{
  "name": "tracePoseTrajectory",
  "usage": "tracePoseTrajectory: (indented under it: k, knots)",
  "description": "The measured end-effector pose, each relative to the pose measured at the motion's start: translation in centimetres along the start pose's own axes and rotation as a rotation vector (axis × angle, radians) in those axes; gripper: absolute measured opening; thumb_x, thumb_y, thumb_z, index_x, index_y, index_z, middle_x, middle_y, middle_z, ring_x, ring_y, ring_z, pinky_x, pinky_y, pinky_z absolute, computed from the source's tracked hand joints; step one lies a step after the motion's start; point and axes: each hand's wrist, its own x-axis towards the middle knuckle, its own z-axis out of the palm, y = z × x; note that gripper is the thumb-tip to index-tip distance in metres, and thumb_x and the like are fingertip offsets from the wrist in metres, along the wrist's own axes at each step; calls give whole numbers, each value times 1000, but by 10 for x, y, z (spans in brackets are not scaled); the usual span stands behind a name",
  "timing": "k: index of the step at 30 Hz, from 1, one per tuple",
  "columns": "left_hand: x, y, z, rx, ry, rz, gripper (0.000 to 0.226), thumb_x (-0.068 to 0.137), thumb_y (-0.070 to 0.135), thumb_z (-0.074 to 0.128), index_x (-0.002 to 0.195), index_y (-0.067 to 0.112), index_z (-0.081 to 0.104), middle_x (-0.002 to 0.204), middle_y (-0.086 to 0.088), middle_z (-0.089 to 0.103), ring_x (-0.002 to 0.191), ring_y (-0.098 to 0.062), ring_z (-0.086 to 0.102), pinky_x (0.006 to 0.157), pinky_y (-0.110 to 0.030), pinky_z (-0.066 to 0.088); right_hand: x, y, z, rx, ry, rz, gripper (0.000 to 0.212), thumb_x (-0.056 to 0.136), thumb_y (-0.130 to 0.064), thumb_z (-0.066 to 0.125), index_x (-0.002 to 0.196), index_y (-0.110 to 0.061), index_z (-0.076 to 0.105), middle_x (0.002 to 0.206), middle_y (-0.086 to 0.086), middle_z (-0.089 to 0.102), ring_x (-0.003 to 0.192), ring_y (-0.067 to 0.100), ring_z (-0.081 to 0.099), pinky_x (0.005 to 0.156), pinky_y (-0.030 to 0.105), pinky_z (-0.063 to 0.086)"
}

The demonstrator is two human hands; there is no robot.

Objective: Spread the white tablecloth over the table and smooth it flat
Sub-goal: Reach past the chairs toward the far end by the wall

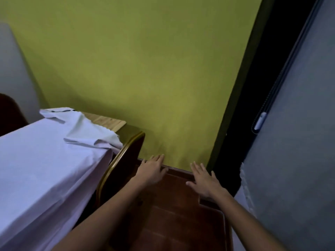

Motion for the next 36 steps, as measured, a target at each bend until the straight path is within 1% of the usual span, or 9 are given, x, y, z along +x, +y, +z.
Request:
tracePoseTrajectory:
  k: [3,8,12,17,21,25,29,32,36]
  knots:
    - [47,-3,-4,-16,35,-39,67,98,44,39,153,14,16,160,-6,21,148,-26,18,117,-48,19,53,0,-20,-42,35,-59,78,98,-53,34,154,-18,-7,162,0,-15,150,22,-10,118,54,7]
    - [151,-9,-14,-52,74,-61,66,98,44,40,152,12,18,158,-9,25,145,-27,24,115,-47,26,158,9,-83,-134,159,-130,76,97,-53,36,155,-19,1,163,0,-6,151,23,-1,118,54,15]
    - [225,-17,-26,-67,80,-81,67,98,45,38,152,11,18,158,-10,24,144,-28,28,114,-45,30,225,16,-125,-172,169,-152,75,97,-52,37,155,-19,4,163,1,-4,151,23,1,117,54,16]
    - [292,-24,-38,14,111,-79,66,99,42,38,152,10,16,159,-11,20,146,-28,22,117,-46,23,297,32,-145,-136,188,-154,74,97,-52,37,154,-17,7,163,2,-1,150,24,5,116,54,21]
    - [336,-42,-35,166,86,-66,68,99,44,34,153,12,9,162,-9,9,150,-26,7,120,-47,10,356,45,-142,-112,165,-161,73,98,-51,37,155,-17,6,163,1,1,150,23,7,116,52,21]
    - [377,-71,-25,311,39,-78,69,100,45,32,154,13,4,163,-8,2,151,-24,0,120,-47,3,422,51,-135,-120,151,-216,72,98,-51,36,155,-17,5,163,2,3,150,23,9,115,51,23]
    - [429,-104,-27,326,13,-204,69,100,46,30,154,13,3,163,-8,2,151,-24,-1,120,-47,2,500,40,-156,-110,157,-340,71,99,-49,35,155,-17,5,163,2,4,150,23,10,115,50,23]
    - [463,-127,-31,266,19,-341,68,100,45,31,154,12,5,163,-8,4,151,-24,1,121,-47,3,547,26,-175,-116,187,-458,70,99,-48,36,154,-17,6,163,2,6,150,22,12,115,48,24]
    - [479,-158,-23,121,12,-586,68,100,44,34,154,13,8,163,-7,6,151,-25,3,120,-47,5,594,3,-186,-172,146,-615,69,99,-47,36,154,-16,8,163,2,9,149,22,13,115,47,25]
